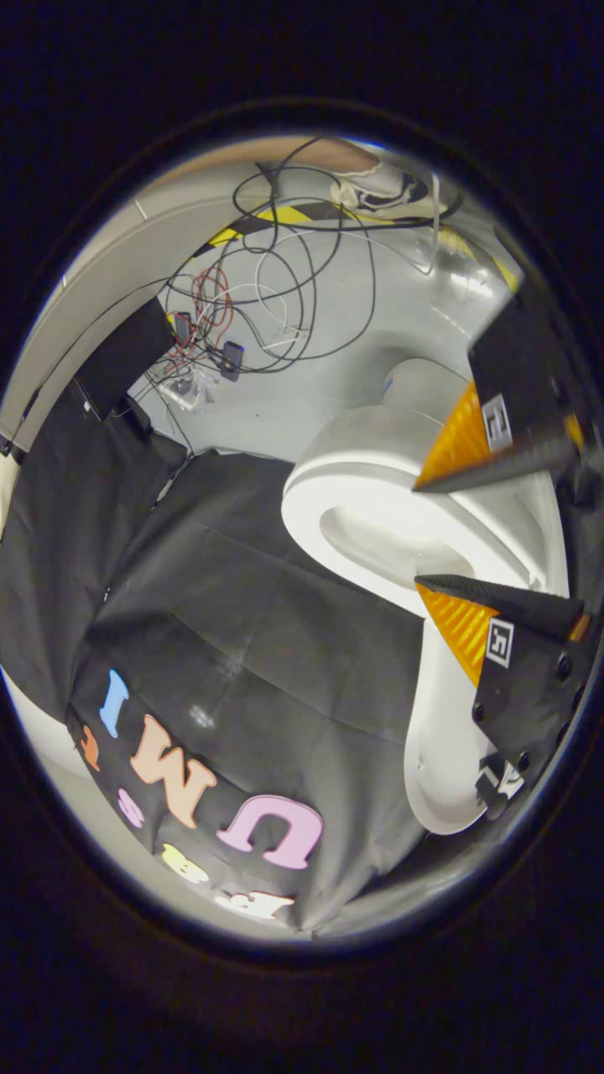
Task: Open the toilet lid.
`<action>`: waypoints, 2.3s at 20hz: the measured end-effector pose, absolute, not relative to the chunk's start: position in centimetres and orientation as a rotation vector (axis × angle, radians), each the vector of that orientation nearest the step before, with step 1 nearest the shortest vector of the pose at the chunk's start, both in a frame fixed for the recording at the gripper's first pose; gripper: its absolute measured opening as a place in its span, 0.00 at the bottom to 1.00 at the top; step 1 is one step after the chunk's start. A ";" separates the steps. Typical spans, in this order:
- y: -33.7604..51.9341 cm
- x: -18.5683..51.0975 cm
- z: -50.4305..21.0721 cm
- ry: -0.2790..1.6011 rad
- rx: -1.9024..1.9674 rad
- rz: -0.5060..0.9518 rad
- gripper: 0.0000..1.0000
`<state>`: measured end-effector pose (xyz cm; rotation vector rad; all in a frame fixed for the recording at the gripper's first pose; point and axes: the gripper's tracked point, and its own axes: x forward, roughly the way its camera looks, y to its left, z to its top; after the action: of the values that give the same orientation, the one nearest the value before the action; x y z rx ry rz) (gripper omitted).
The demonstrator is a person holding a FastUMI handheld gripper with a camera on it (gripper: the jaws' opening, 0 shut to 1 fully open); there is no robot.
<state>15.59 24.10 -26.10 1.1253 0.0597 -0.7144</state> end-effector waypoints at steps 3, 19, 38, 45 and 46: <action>24.8 16.7 -23.4 0.052 1.024 -0.668 0.26; 33.1 27.4 -0.8 -0.044 0.376 -0.241 0.26; 50.8 34.8 0.6 0.095 -0.094 0.193 0.28; 49.7 34.0 0.7 0.090 -0.104 0.180 0.28; 49.2 34.2 1.4 0.070 -0.097 0.181 0.28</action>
<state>34.18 49.19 1.40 -0.0973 0.0703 0.1811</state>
